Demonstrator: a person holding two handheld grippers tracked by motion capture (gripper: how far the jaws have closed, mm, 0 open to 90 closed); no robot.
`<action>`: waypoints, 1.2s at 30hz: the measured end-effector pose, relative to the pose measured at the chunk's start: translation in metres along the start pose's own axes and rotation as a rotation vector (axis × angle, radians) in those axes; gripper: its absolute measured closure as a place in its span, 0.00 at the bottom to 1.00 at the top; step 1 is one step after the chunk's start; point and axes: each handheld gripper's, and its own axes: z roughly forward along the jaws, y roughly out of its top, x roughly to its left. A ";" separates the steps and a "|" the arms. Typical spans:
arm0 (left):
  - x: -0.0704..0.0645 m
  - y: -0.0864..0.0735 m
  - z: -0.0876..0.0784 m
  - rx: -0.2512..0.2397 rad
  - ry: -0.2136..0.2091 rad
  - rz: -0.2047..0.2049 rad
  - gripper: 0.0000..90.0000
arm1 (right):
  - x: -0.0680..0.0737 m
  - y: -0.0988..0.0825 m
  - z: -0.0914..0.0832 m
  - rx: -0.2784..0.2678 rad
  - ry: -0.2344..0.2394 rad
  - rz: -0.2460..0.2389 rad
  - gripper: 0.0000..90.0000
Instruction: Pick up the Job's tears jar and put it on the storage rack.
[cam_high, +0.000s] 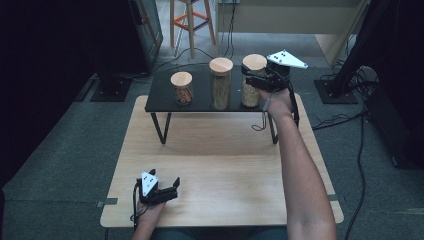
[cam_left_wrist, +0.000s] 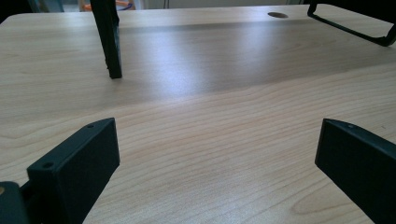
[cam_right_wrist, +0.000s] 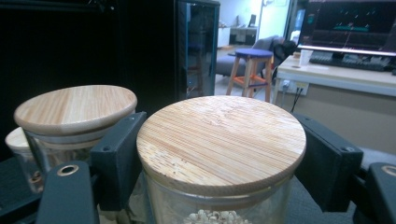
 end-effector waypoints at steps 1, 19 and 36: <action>0.000 0.000 0.000 -0.001 0.001 -0.001 0.00 | 0.000 -0.001 0.000 0.001 -0.002 0.005 0.27; 0.001 -0.001 0.000 -0.003 -0.003 -0.001 0.00 | -0.001 -0.011 -0.002 -0.016 -0.022 0.067 0.26; 0.002 -0.001 0.000 -0.005 -0.005 -0.006 0.00 | -0.007 -0.006 0.002 0.004 -0.005 0.096 0.10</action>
